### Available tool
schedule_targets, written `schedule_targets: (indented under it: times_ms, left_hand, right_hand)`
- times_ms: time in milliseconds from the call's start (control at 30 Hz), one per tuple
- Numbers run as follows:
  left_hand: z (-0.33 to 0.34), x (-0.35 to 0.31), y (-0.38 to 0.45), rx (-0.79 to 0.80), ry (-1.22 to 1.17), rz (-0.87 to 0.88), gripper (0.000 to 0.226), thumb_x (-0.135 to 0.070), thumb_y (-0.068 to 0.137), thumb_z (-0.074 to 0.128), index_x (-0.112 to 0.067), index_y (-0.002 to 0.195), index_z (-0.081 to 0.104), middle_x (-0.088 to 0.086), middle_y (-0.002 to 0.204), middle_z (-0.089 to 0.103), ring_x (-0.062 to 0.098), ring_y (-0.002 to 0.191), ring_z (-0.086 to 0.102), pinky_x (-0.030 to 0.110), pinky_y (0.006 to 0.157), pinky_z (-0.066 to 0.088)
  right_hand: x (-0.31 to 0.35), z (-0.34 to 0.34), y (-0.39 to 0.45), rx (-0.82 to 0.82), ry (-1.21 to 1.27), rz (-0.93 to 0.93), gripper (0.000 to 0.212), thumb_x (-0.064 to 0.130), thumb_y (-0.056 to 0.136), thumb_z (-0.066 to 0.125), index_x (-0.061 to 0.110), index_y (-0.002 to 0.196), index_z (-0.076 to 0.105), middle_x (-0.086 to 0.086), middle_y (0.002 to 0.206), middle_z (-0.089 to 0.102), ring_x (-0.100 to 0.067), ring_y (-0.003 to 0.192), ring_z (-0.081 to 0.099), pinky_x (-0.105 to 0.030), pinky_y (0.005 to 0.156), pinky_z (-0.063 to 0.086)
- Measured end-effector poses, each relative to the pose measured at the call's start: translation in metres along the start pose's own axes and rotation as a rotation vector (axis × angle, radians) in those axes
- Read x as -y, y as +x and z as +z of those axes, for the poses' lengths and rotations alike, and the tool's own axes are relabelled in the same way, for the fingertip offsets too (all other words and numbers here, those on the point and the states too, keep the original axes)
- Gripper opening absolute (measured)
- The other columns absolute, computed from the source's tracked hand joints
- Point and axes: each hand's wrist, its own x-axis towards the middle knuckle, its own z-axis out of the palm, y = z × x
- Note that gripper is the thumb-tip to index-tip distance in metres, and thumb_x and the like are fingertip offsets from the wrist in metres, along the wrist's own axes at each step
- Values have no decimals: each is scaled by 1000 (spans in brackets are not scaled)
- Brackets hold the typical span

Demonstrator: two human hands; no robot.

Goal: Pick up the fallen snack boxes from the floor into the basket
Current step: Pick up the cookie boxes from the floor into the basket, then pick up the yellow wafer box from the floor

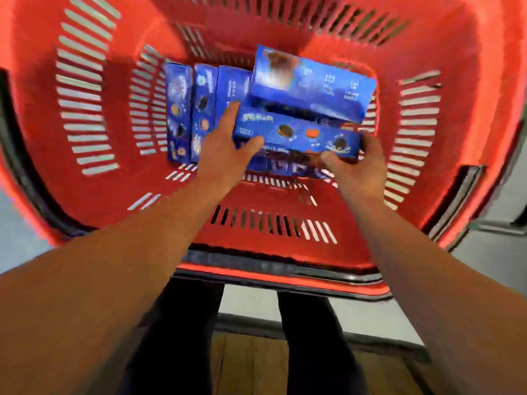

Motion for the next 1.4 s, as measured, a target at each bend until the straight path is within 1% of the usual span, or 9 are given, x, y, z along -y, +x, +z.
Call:
schedule_targets:
  times_ms: [233,333,433,500,633,700,900,1100,1400]
  left_hand:
    - [59,30,53,-179,-116,40,85,-34,74,73,-19,147,33,-1,134,58,17,119,58,39,98,48]
    - [69,30,53,-200,-125,17,79,-30,78,71,-17,146,34,-2,133,58,14,117,57,32,98,47]
    - [57,26,42,-130,-67,-12,77,-35,81,69,-15,147,33,-1,140,52,14,126,50,32,105,40]
    - [36,16,25,-78,-23,-47,81,-39,83,68,-14,149,29,2,148,42,17,135,41,31,111,32]
    - [-29,-25,-37,-1,70,-37,77,-42,83,65,-18,148,32,9,137,55,22,124,52,31,104,37]
    - [-64,-48,-75,14,128,-34,71,-40,85,64,-20,146,36,6,133,58,22,121,53,31,99,38]
    - [-181,-134,-206,-114,130,-67,53,-35,86,64,-20,135,51,10,129,60,31,116,57,35,94,42]
    - [-263,-165,-323,-269,-3,-127,57,-52,70,53,-31,123,54,3,113,67,26,102,63,39,88,51]
    - [-298,-119,-469,-551,-123,-304,67,-36,90,61,-18,148,31,1,152,36,17,139,34,20,110,20]
  right_hand:
    - [-32,42,45,-153,-29,-115,76,26,59,77,12,127,46,-5,118,55,-25,106,60,-42,93,50]
    - [-40,43,54,-145,-44,-102,79,14,65,81,5,133,40,-3,120,46,-12,100,57,-20,90,49]
    - [-37,28,40,-65,-135,-94,86,18,73,80,4,143,33,-2,132,41,8,109,50,4,91,29]
    - [-18,12,15,2,-230,-120,85,21,75,80,4,144,33,-9,140,40,-4,119,43,10,88,17]
    - [35,-24,-50,179,-406,-263,85,29,70,79,-1,140,40,-19,136,46,-32,126,43,-32,107,34]
    - [62,-39,-81,242,-475,-306,86,39,69,74,-3,137,44,-23,134,49,-38,125,45,-40,107,35]
    - [172,-95,-174,363,-525,-489,101,69,58,54,-3,130,50,-25,129,53,-42,120,51,-49,101,41]
    - [264,-128,-263,522,-622,-855,100,71,64,53,-3,131,52,-23,130,54,-40,120,51,-46,104,41]
    - [329,-92,-386,714,-952,-1368,98,48,65,81,6,143,41,-14,147,41,-34,137,35,-39,116,26]
